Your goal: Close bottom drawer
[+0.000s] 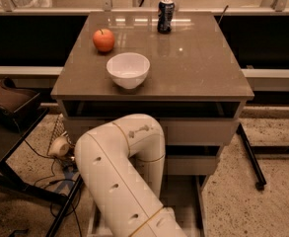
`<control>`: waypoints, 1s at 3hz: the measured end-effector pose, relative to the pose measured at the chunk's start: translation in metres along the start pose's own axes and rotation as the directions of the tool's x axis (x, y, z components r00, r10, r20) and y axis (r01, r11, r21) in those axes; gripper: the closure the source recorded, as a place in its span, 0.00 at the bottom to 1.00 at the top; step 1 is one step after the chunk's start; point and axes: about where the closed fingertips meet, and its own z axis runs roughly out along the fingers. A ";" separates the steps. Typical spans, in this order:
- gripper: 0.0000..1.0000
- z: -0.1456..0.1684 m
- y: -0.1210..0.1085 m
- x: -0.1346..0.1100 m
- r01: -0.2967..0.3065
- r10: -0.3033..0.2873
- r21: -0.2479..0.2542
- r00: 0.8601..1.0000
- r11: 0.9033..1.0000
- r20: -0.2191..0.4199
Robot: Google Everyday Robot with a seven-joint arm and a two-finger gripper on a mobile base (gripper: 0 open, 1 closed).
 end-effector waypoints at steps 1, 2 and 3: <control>0.33 0.001 0.001 0.000 -0.001 0.001 -0.001 1.000 1.000 0.000; 0.10 0.001 0.001 0.000 -0.001 0.001 -0.002 1.000 1.000 0.000; 0.00 0.001 0.002 0.000 -0.001 0.001 -0.002 1.000 1.000 0.000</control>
Offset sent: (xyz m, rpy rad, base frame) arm -0.0005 -0.0003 -0.0006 -0.0001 0.0008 -0.0006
